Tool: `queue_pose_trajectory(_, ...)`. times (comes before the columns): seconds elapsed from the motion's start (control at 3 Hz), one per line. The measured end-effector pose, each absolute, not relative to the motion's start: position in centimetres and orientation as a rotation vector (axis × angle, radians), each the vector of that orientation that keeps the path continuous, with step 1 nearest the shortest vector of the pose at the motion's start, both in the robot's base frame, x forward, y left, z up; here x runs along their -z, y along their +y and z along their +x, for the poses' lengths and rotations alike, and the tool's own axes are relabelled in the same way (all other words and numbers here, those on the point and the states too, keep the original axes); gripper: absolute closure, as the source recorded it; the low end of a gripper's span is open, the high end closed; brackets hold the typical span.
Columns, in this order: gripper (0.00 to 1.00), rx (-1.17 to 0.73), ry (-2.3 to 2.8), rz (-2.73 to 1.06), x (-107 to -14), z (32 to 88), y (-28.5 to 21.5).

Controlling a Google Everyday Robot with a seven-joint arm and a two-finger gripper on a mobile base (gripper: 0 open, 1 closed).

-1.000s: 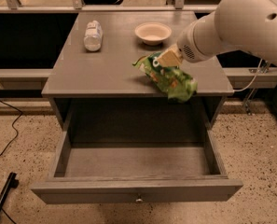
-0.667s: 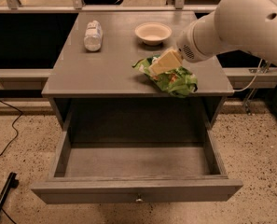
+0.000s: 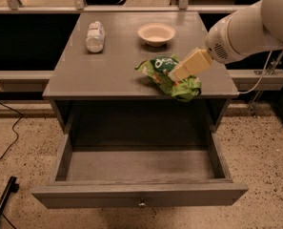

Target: Pick green rice chip bag from top drawer and place on counter

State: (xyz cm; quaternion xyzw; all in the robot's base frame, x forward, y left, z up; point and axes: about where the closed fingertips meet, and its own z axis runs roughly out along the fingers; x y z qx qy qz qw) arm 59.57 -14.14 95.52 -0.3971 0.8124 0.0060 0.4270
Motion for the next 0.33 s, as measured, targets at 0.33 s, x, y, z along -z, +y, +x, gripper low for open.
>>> queue_pose_trajectory(0.33, 0.0, -0.015, 2.03, -0.992, -95.52, 59.57, -14.13)
